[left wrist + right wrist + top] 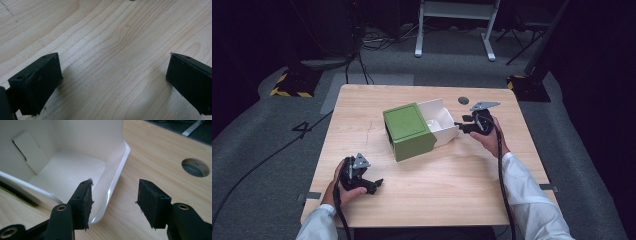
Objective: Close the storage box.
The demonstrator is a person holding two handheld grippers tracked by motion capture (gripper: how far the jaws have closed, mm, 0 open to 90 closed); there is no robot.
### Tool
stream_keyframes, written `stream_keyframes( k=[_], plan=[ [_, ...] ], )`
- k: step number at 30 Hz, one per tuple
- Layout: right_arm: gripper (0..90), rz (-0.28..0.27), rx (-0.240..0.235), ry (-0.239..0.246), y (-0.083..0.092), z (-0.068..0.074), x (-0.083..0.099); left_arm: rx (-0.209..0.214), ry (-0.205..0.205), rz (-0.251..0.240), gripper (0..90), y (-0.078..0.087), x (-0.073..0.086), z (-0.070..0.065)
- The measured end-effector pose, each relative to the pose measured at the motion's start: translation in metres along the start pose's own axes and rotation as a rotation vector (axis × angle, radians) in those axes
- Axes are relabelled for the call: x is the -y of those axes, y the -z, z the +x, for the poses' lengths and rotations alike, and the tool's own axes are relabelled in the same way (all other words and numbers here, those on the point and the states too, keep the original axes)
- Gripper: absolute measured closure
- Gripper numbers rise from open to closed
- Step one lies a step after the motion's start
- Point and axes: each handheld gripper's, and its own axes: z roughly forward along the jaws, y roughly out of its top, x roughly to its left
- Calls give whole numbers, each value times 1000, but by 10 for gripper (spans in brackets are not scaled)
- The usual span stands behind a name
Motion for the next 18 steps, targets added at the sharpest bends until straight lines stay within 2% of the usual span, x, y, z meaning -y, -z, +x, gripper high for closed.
stream_keyframes(
  k=[5, 11, 14, 18],
  plan=[
    [468, 42, -14, -4, -12, 0, 7, 0, 0, 0, 4, 0, 0, 0],
    [509, 47, -49, -7, -18, 3, 8, 0, 0, 0, 4, 0, 0, 0],
    [552, 31, -70, -5, -19, 5, 6, 0, 0, 0, 4, 0, 0, 0],
    [600, 41, -75, 13, -23, 8, 4, 0, 0, 0, 4, 0, 0, 0]
  ],
)
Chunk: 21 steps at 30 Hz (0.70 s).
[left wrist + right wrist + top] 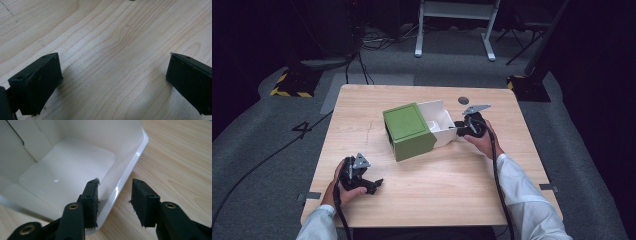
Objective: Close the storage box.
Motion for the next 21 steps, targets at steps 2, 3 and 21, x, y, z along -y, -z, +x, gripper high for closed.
stream_keyframes(
  k=[2, 3, 21],
  plan=[
    [617, -2, -9, 10, -2, 2, -1, 0, 0, 0, 4, 0, 0, 0],
    [618, -1, -9, 15, -3, 3, -2, 0, 0, 0, 4, 0, 0, 0],
    [611, -9, -61, 50, -24, 35, -23, 0, 0, 0, 4, 0, 0, 0]
  ],
)
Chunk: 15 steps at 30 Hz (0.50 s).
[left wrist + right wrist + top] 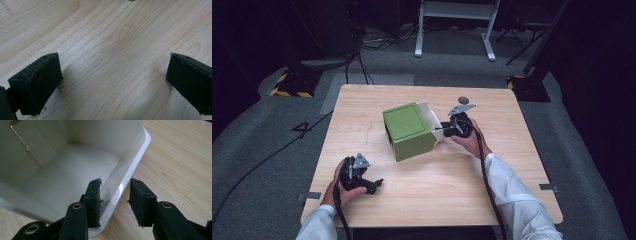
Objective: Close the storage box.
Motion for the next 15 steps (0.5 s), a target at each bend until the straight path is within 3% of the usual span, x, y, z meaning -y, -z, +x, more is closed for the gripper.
stream_keyframes(
  k=[15],
  plan=[
    [588, 22, -15, 44, -10, 21, -8, 0, 0, 0, 4, 0, 0, 0]
  ],
)
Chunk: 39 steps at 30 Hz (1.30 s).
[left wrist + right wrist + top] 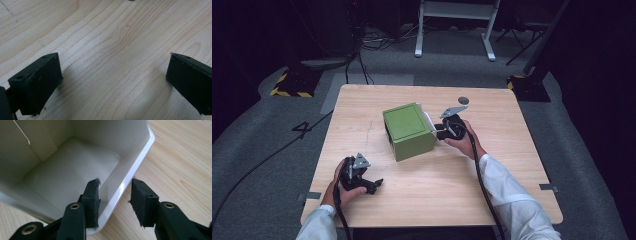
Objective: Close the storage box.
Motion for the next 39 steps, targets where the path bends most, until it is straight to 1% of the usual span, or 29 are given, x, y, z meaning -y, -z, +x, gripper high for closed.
stream_keyframes(
  k=[1, 5, 8, 19, 22, 24, 26, 30, 32, 34, 36, 39],
  plan=[
    [584, 2, 1, 7, -1, 1, 0, 0, 0, 1, 4, 0, 0, 0],
    [555, 5, -27, 6, -3, 3, -2, 0, 0, 0, 4, 0, 0, 0],
    [543, 6, -38, 4, -4, 4, -2, 0, 0, 0, 4, 0, 0, 0],
    [530, 7, -51, -10, -5, 3, -1, 0, 0, 1, 4, 0, 0, 0],
    [521, 8, -45, 1, -4, 3, -2, 0, 0, 0, 4, 0, 0, 0],
    [489, 9, -37, 7, -3, 3, -2, 0, 0, 1, 4, 0, 0, 0],
    [491, 6, -42, 5, -2, 4, -2, 0, 0, 0, 4, 0, 0, 0],
    [466, 9, -17, 23, 0, 5, -3, 0, 0, 1, 4, 0, 0, 0],
    [436, 6, -9, 20, 1, 4, -2, 0, 0, 0, 4, 0, 0, 0],
    [402, 3, -5, 5, 2, 2, -1, 0, 0, 0, 4, 0, 0, 0],
    [385, -2, -5, 1, 4, 1, -1, 0, 0, 0, 4, 0, 0, 0],
    [385, 3, 11, 22, 8, 1, -2, 0, 0, 1, 4, 0, 0, 0]
  ],
)
